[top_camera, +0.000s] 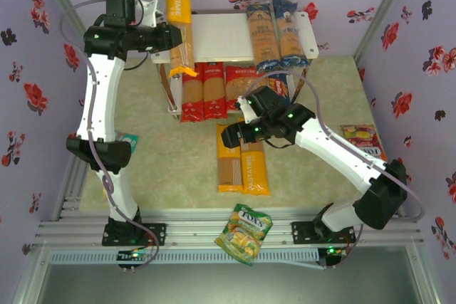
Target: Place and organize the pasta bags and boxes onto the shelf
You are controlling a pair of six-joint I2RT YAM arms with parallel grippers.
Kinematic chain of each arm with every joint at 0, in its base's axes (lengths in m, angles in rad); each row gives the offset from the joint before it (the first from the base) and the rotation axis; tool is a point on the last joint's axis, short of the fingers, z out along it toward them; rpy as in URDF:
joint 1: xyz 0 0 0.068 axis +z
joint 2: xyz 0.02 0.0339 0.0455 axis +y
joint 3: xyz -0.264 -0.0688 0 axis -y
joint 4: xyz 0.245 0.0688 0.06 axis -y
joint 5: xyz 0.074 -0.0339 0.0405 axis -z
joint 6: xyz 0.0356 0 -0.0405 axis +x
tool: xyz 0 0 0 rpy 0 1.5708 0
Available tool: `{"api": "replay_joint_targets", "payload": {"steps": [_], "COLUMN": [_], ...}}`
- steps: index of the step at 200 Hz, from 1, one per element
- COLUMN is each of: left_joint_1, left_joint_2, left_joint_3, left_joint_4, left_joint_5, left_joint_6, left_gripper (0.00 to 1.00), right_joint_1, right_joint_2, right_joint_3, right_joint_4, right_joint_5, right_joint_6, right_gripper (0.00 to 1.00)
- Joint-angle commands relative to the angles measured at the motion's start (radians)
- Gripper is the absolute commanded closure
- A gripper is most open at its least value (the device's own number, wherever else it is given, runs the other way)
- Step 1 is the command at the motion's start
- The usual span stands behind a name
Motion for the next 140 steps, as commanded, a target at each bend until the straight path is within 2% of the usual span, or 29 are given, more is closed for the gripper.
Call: {"api": "replay_joint_targets", "payload": {"steps": [1, 34, 61, 84, 88, 140], "left_joint_1": [0.004, 0.002, 0.002, 0.003, 0.003, 0.001], "left_joint_2": [0.004, 0.019, 0.016, 0.006, 0.003, -0.017], "left_joint_3": [0.06, 0.044, -0.001, -0.05, -0.059, -0.118], "left_joint_4": [0.157, 0.157, 0.157, 0.183, 0.192, 0.242], "left_joint_5": [0.05, 0.042, 0.02, 0.004, 0.0, -0.013], "left_joint_6": [0.083, 0.112, 0.116, 0.106, 0.101, 0.073], "left_gripper": [0.97, 0.94, 0.72, 0.64, 0.61, 0.53], "right_joint_1": [0.003, 0.006, 0.009, 0.012, 0.011, 0.017], "right_joint_2": [0.031, 0.056, 0.07, 0.077, 0.079, 0.08], "right_joint_3": [0.038, 0.053, 0.057, 0.062, 0.063, 0.06], "right_joint_4": [0.002, -0.001, 0.0, -0.003, -0.004, -0.01], "right_joint_5": [-0.028, -0.04, -0.041, -0.038, -0.038, -0.028], "right_joint_6": [-0.008, -0.002, 0.005, 0.011, 0.012, 0.021], "right_gripper": [0.1, 0.1, 0.1, 0.1, 0.1, 0.1]}}
